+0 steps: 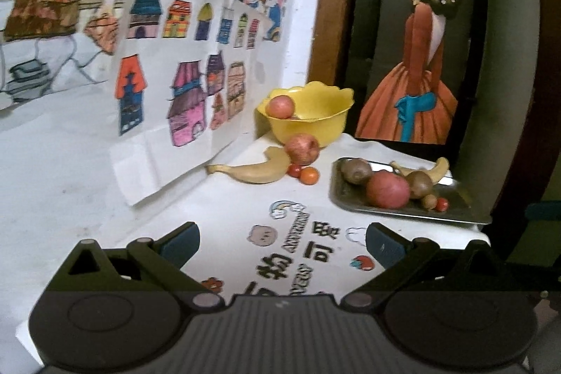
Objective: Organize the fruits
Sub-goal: 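Lift both tools up and away from the metal tray, then grasp the mandarin orange with the right tool while the left tool grasps the second banana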
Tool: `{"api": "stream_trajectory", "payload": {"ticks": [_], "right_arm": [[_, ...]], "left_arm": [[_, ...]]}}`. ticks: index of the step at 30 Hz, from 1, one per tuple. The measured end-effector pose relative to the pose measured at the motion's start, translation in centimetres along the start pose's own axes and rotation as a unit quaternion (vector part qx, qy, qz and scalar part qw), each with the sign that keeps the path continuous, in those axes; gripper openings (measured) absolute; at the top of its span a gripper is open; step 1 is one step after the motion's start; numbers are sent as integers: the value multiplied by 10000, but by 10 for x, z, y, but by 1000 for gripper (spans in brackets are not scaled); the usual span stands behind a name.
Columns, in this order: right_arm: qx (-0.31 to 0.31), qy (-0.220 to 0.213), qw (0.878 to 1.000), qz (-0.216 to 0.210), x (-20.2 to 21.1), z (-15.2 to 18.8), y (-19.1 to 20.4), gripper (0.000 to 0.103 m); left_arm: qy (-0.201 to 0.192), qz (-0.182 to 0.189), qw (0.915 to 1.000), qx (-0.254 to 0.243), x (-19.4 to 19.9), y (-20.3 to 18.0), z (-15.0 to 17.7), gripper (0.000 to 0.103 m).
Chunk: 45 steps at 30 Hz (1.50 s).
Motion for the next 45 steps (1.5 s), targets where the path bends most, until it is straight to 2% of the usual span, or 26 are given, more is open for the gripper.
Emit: {"api": "stream_trajectory", "payload": {"ticks": [9, 17, 20, 23, 28, 33, 39, 45], "right_arm": [[177, -46, 9995, -275, -16, -16, 9, 102], [139, -81, 9993, -335, -49, -33, -6, 102], [81, -16, 9992, -391, -67, -39, -15, 102], [-54, -72, 9971, -756, -93, -47, -24, 102], [-228, 51, 9947, -997, -154, -60, -39, 102], [-94, 75, 9938, -1105, -212, -69, -44, 102], [438, 123, 9911, -1248, -261, -78, -24, 102], [960, 315, 9866, -1282, -301, -86, -8, 92]], "left_arm": [[107, -334, 9994, -35, 0, 21, -3, 103], [146, -286, 9994, -157, -24, 35, -10, 103], [92, -194, 9993, -321, -36, 38, -14, 103], [47, -82, 9987, -507, -51, 41, -18, 103], [100, -52, 9959, -900, -83, 49, -29, 103], [203, -40, 9911, -1312, -122, 58, -41, 103], [501, -86, 9806, -1894, -171, 61, -48, 103], [878, 39, 9660, -2431, -213, 65, -40, 103]]}}
Point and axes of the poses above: each gripper's, at about its wrist camera, not at the fingertips, and x roughly against the way its jaws point, y to its left, z to its underside, the point moved 3 cm from there along -x, roughly the way its jaws point, and after that the axes turned 15 degrees about z, right-handed, at the moved point
